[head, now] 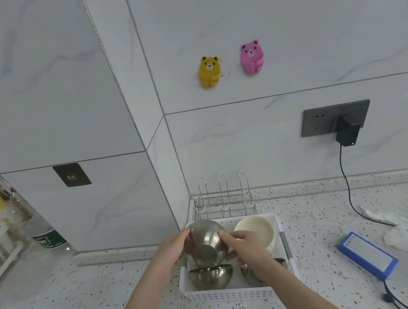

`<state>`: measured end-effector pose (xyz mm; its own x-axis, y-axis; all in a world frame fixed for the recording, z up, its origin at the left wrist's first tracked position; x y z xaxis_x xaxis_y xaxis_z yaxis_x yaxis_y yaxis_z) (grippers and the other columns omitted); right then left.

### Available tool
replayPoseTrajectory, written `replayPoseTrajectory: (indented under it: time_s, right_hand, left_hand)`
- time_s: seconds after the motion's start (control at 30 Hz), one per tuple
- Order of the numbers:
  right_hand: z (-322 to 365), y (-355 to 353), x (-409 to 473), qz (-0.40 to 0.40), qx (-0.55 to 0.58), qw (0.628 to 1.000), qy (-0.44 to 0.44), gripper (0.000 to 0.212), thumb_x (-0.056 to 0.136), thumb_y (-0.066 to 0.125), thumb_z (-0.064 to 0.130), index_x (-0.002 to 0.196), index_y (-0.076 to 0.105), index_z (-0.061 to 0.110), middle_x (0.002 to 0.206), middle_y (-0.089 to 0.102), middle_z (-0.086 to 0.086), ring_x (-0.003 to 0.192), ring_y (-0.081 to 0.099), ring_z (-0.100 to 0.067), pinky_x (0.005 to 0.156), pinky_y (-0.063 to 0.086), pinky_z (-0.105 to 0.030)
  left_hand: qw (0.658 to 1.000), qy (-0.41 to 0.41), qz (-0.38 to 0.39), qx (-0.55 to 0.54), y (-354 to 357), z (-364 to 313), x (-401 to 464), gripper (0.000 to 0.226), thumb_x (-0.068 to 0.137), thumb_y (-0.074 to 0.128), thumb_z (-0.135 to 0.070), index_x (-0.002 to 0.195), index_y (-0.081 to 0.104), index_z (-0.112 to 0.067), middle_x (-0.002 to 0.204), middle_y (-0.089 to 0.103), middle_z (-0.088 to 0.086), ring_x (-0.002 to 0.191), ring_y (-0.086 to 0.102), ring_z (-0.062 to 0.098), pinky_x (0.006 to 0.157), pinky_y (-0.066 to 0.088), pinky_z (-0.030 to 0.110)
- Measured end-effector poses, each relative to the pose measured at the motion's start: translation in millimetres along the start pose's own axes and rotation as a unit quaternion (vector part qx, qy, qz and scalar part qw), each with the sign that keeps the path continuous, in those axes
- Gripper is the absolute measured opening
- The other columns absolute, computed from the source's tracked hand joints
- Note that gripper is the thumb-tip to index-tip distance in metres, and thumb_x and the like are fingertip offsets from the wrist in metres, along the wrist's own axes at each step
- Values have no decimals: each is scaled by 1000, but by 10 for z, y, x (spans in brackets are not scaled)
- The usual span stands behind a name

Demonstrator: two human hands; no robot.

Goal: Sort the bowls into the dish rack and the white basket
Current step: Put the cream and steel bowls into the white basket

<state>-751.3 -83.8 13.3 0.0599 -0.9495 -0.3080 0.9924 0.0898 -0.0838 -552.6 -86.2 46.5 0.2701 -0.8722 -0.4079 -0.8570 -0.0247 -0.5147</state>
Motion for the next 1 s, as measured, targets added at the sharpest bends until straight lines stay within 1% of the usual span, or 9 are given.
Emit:
replayPoseTrajectory:
  time_s: [0.07,0.17,0.3,0.43,0.6,0.73,0.83,0.9,1.0]
  right_hand:
    - [-1,3,34,6,-18,1000,10,34,83,68,53,84,75,20,74,77,-2,69,75,-20,40,38,-14]
    - [-30,3,75,10,-34,999,22,35,85,67,52,87,75,18,78,77,-7,72,75,-25,41,39,-16]
    - [-53,-1,118,16,-49,998,39,33,86,67,49,89,74,17,85,77,-10,67,71,-20,43,41,-16]
    - [-87,35,147,41,-58,996,48,34,85,71,43,97,74,10,92,76,-15,66,63,-18,44,39,-16]
    - [-166,47,153,34,-87,995,43,24,83,73,39,90,69,17,79,74,-3,61,60,-12,45,42,-16]
    - [-201,43,161,52,-138,988,37,28,79,75,38,95,68,16,82,74,-2,62,60,-11,57,49,-20]
    - [-207,44,162,63,-199,978,19,32,81,71,40,102,69,16,85,71,3,62,60,-8,52,48,-14]
    - [-186,54,152,69,-236,969,4,31,86,66,37,109,71,16,95,72,4,67,64,-8,54,46,-9]
    - [-146,87,131,74,-264,962,-11,33,91,55,30,119,68,17,103,72,0,69,68,-12,61,47,-13]
  left_hand:
    - [999,20,-4,26,1,28,64,39,99,42,-51,89,64,-20,89,65,3,70,50,14,66,42,28]
    - [997,37,-3,66,24,139,141,46,97,42,-57,102,68,-20,90,71,6,67,58,15,68,51,31]
    - [994,34,-2,103,39,241,210,50,95,41,-62,110,64,-21,94,73,6,72,69,19,72,60,32]
    - [994,45,28,97,83,264,215,46,92,46,-64,119,57,-29,99,64,-7,58,67,13,61,58,25]
    - [993,75,60,72,150,334,200,45,92,58,-53,130,52,-30,121,58,-3,65,69,15,61,55,23]
    - [990,99,82,59,166,407,216,35,91,68,-34,121,61,-18,111,67,0,65,64,14,65,55,28]
    - [988,106,94,66,181,461,209,32,88,72,-29,118,64,-21,109,67,-3,86,66,14,72,56,29]
    - [983,135,87,88,195,457,180,32,86,72,-30,117,63,-29,112,61,-16,102,59,4,77,51,19]
    - [978,158,97,99,252,468,145,32,89,68,-27,120,63,-32,116,61,-19,111,56,5,88,47,20]
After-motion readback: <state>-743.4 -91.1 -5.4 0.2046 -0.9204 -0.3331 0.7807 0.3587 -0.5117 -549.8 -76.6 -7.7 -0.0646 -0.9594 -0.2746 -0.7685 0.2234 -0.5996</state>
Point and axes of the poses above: each hand's wrist, its own x-axis towards the middle knuckle, its own y-axis out of the palm, z = x × y, the point moved 5 cm from there along x, towards the middle knuckle
